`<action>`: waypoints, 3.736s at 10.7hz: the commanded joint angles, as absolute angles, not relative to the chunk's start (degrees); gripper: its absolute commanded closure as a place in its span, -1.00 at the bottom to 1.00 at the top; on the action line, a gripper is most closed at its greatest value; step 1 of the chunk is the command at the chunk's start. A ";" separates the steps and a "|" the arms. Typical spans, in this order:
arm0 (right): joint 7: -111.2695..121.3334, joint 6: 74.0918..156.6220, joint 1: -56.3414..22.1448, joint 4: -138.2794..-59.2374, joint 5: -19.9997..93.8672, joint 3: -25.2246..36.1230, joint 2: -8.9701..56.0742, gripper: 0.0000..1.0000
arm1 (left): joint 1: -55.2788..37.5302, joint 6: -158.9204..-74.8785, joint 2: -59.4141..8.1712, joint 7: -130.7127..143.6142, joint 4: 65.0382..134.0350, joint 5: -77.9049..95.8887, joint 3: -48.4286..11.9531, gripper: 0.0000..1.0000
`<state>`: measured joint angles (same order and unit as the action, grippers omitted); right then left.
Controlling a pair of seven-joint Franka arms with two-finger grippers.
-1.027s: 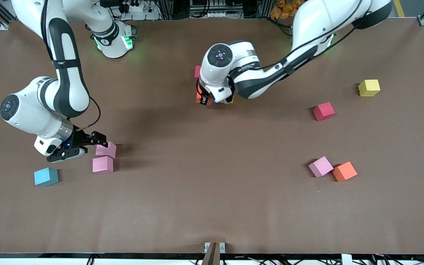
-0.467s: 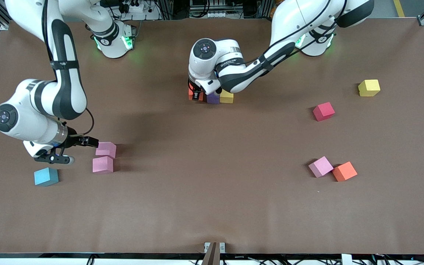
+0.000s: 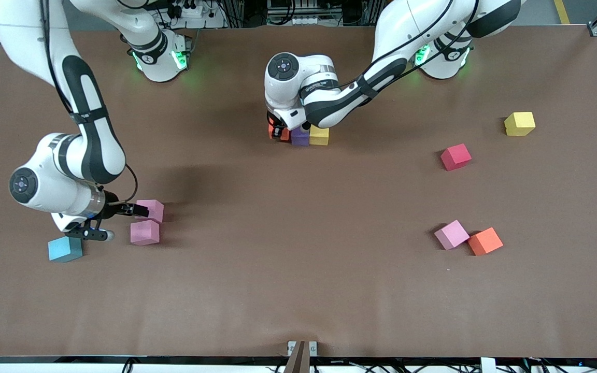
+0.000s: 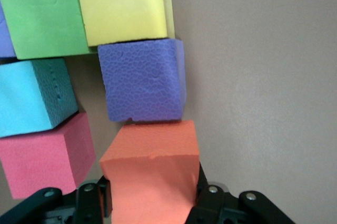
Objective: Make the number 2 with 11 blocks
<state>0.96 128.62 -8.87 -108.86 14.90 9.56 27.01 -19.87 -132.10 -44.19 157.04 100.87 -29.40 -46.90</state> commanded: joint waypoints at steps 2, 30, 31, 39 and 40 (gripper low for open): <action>-5.80 132.79 -6.68 -112.05 10.81 5.27 26.63 -1.00 | -20.57 -132.36 -43.77 163.65 101.42 -31.99 -46.67 0.81; -18.02 134.03 -32.43 -112.32 11.25 4.83 23.03 0.49 | -24.17 -135.09 -40.89 162.78 101.34 -32.78 -42.63 -1.00; -18.10 134.03 -32.43 -112.41 11.25 4.83 22.94 0.49 | -24.34 -135.00 -39.74 162.77 101.25 -32.78 -42.71 -1.00; -21.34 135.43 -34.00 -113.29 11.25 4.83 22.94 0.51 | -7.50 -125.96 -33.93 142.07 101.16 -31.64 -51.31 -1.00; -23.36 135.96 -35.41 -113.29 11.25 4.92 23.11 0.52 | -3.64 -124.56 -34.01 136.90 101.16 -31.64 -52.89 -1.00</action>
<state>-19.68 134.82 -33.27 -111.64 11.50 4.75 24.58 -8.90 -126.71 -34.71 142.14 100.29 -30.59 -49.75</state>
